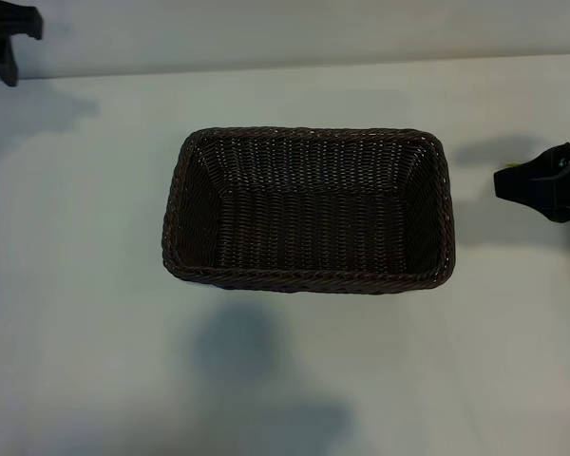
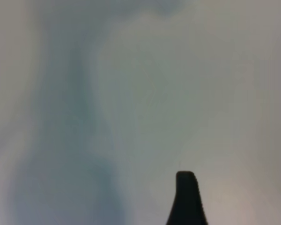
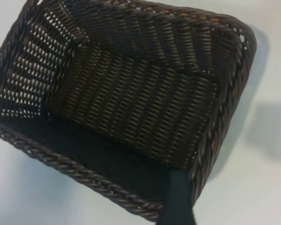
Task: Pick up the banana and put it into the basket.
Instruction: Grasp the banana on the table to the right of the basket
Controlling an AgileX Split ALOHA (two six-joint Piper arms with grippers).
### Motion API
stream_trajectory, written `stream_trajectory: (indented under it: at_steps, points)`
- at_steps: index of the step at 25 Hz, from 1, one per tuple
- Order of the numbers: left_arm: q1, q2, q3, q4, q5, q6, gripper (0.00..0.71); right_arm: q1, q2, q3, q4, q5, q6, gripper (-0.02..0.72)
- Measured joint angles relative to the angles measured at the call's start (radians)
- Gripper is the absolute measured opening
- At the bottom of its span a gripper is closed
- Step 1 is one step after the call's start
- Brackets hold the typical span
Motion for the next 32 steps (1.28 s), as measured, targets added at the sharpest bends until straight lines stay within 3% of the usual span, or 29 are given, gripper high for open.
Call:
stream_trajectory:
  at_steps: [24, 32]
  points:
    - [0.0, -0.972, 0.972, -0.043, -0.03, 0.04, 0.559, 0.0, 0.0, 0.0, 0.0, 0.0, 0.0, 0.592]
    - [0.0, -1.278, 1.155, -0.046, -0.113, 0.04, 0.559, 0.0, 0.0, 0.0, 0.0, 0.001, 0.0, 0.592]
